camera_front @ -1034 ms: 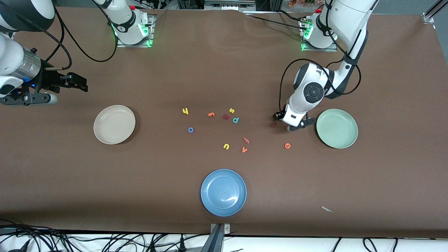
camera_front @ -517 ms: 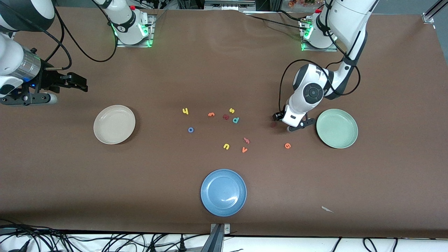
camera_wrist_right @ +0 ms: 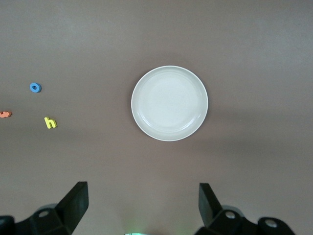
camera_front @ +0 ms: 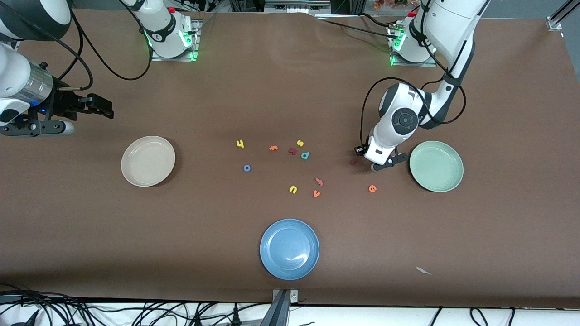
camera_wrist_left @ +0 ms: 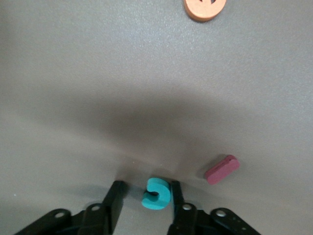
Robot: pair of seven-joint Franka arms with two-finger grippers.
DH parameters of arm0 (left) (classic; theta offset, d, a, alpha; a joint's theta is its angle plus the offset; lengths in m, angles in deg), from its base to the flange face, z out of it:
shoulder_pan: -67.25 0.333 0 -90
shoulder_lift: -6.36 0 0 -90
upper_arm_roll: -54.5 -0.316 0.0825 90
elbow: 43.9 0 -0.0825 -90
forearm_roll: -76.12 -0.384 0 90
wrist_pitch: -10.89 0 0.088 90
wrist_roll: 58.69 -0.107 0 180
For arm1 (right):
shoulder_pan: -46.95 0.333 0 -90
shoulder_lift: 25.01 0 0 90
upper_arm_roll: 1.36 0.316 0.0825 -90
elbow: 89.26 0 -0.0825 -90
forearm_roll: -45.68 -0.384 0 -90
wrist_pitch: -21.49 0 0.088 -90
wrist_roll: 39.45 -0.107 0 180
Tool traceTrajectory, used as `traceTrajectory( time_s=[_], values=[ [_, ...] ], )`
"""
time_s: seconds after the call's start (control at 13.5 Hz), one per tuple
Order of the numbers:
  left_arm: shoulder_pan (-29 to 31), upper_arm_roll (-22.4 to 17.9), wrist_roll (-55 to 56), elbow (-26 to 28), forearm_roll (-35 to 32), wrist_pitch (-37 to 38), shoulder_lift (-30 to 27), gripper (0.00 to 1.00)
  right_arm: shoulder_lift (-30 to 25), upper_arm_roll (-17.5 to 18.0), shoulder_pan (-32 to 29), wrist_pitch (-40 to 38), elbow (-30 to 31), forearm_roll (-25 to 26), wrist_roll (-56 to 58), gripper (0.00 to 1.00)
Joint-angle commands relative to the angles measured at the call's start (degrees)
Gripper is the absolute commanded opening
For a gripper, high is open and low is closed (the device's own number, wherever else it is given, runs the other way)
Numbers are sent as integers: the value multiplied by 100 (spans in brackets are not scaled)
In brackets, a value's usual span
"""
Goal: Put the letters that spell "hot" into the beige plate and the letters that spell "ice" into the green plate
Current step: 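Lower the left gripper and grasp the teal letter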
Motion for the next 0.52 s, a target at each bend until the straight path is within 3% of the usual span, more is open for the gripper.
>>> traceTrajectory(
  time_s=[0.0,0.15,0.44],
  values=[
    [-19,3,-78,-46,190,-28,67,37,-58,2,-24,-37,55,-86,29,100],
    [-19,3,-77,-46,190,-28,67,34,-58,-7,-24,-37,55,-86,20,100],
    [-10,3,-95,-99,190,-19,94,16,-67,-7,-24,-37,46,-86,20,100]
  ],
)
